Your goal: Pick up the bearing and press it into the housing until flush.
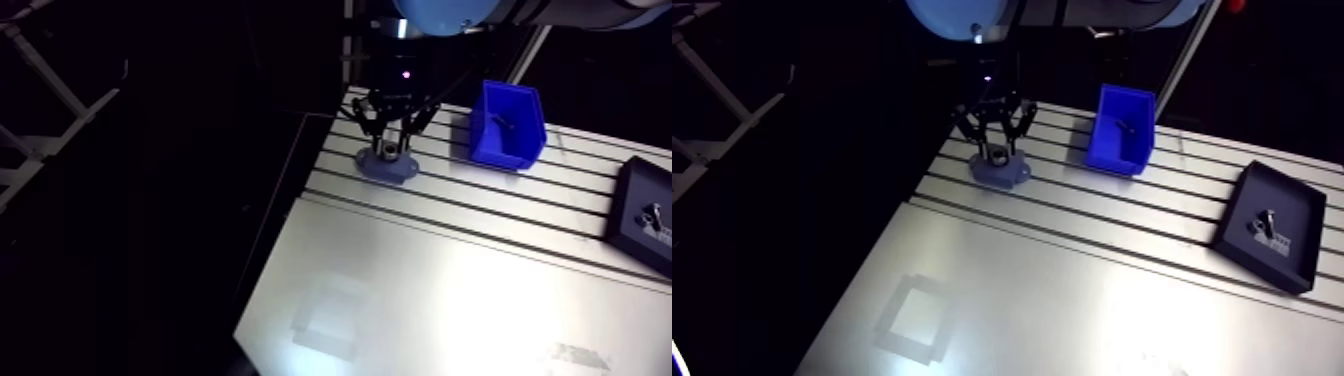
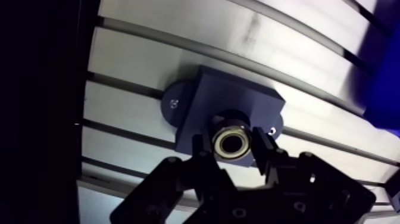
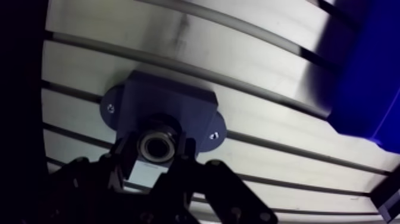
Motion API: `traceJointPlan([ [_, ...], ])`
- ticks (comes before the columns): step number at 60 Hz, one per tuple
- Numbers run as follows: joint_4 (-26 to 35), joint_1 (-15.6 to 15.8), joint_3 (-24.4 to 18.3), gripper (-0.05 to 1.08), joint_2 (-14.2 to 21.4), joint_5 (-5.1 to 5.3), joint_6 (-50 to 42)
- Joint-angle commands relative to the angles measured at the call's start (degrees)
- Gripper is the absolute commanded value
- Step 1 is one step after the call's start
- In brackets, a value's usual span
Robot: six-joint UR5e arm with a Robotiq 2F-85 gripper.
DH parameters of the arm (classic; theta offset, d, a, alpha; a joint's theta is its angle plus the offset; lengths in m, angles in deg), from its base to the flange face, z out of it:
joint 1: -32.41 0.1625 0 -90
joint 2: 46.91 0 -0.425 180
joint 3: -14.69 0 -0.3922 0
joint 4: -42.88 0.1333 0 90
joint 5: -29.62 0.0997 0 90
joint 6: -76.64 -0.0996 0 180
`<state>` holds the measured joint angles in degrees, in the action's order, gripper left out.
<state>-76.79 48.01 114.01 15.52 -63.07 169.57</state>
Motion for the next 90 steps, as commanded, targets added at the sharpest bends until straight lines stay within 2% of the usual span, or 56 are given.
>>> traceJointPlan([
  [1,0.0,0.0,0.0,0.86,-0.1,0.0,0.0],
  [90,-0.1,-0.1,-0.6,0.86,-1.7,0.16,0.1],
])
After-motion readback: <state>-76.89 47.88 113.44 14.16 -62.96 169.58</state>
